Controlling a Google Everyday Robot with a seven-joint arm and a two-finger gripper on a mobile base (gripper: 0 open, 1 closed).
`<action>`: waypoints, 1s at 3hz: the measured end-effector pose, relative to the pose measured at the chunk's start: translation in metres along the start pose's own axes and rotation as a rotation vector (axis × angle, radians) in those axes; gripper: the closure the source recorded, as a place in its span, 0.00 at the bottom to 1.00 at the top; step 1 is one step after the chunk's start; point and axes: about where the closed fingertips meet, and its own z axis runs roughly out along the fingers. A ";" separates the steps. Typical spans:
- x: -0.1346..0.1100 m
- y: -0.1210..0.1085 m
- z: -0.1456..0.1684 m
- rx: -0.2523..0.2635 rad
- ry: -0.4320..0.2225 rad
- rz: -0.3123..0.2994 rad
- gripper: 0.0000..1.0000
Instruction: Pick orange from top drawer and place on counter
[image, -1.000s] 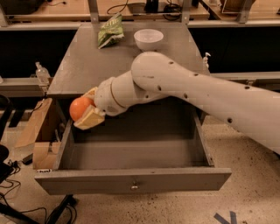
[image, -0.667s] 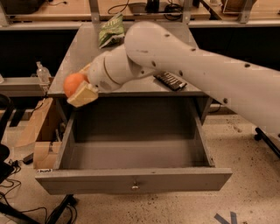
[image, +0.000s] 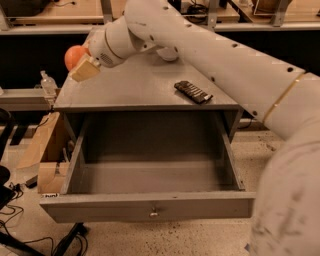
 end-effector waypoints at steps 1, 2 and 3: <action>0.018 -0.041 0.020 0.045 -0.012 0.018 1.00; 0.053 -0.071 0.028 0.100 0.013 0.065 1.00; 0.087 -0.090 0.043 0.107 0.068 0.121 1.00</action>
Offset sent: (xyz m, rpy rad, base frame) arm 0.1324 -0.0536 -0.0543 0.0360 0.0068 -0.2207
